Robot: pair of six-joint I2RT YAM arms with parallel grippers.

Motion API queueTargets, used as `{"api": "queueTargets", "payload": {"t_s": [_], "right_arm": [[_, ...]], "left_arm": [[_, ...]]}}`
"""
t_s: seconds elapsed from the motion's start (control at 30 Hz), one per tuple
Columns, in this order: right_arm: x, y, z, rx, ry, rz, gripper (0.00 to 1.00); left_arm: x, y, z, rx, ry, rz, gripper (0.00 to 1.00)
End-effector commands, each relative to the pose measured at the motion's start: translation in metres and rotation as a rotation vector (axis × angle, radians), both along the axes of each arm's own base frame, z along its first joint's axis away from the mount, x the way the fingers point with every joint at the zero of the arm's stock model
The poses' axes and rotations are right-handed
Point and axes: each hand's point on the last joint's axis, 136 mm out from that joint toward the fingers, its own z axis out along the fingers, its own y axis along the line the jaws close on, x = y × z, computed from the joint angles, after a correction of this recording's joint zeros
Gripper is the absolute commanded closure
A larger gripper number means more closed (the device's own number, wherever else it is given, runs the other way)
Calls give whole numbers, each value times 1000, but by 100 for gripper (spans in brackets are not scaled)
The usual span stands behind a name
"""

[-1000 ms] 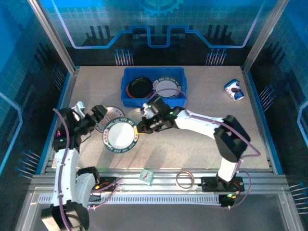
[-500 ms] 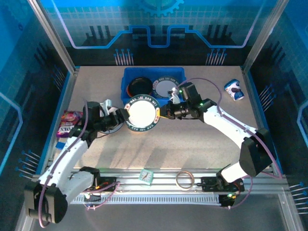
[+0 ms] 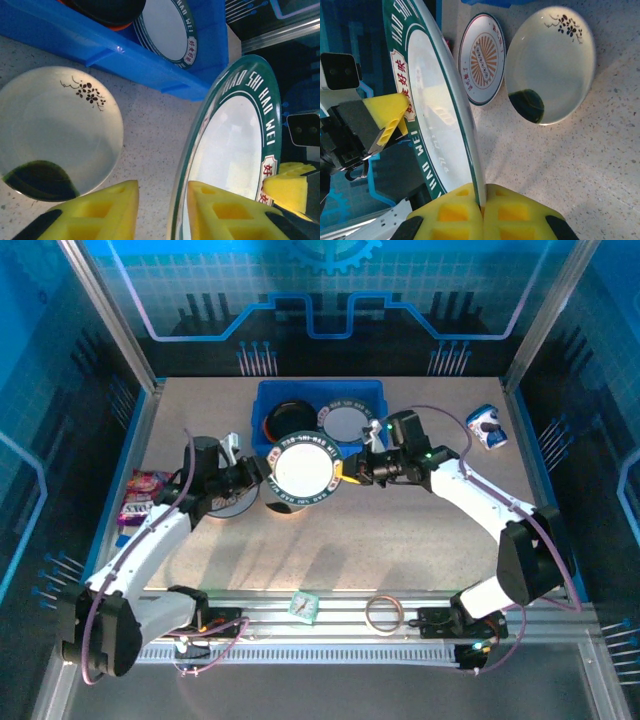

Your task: Place the plates into the plastic bin on the countertop

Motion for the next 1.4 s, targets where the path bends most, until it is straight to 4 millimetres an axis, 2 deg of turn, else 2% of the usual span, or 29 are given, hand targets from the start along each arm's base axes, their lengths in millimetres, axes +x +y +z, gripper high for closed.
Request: {"api": "queueTargets", "payload": {"t_s": [0.0, 0.07, 0.17, 0.2, 0.37, 0.5, 0.57, 0.6, 0.7, 0.8, 0.9, 1.03, 1.2, 1.37], "right_arm": [[5, 1, 13, 59, -17, 20, 100], [9, 1, 11, 62, -13, 18, 100], [13, 0, 8, 69, -1, 13, 100], [14, -1, 7, 71, 3, 12, 100], [25, -10, 4, 64, 6, -18, 98], [32, -22, 3, 12, 3, -44, 62], [35, -32, 3, -14, -2, -67, 54], [36, -39, 2, -39, -8, -85, 52], [38, -66, 1, -137, -38, -156, 50], [39, -90, 8, -188, -87, -237, 50], [38, -105, 15, -205, -121, -288, 49], [38, -116, 15, -201, -126, -321, 49], [37, -124, 14, -192, -123, -343, 49], [37, -127, 12, -184, -120, -352, 49]], "left_arm": [[14, -4, 14, -1, -42, -1, 73], [19, -6, 14, -4, -40, -7, 78], [27, -12, 14, -7, -38, -19, 91], [29, -14, 15, -6, -36, -23, 100], [43, -22, 26, -20, -62, -28, 100], [60, -24, 37, -31, -74, 0, 100], [70, -25, 44, -35, -82, 12, 100], [76, -26, 48, -36, -88, 19, 100], [95, -27, 56, -35, -98, 41, 100], [115, -28, 59, -11, -105, 63, 100], [136, -36, 59, 10, -110, 70, 100], [168, -52, 50, 24, -104, 69, 100], [205, -71, 24, 18, -71, 70, 100], [230, -81, 6, 12, -66, 86, 100]]}}
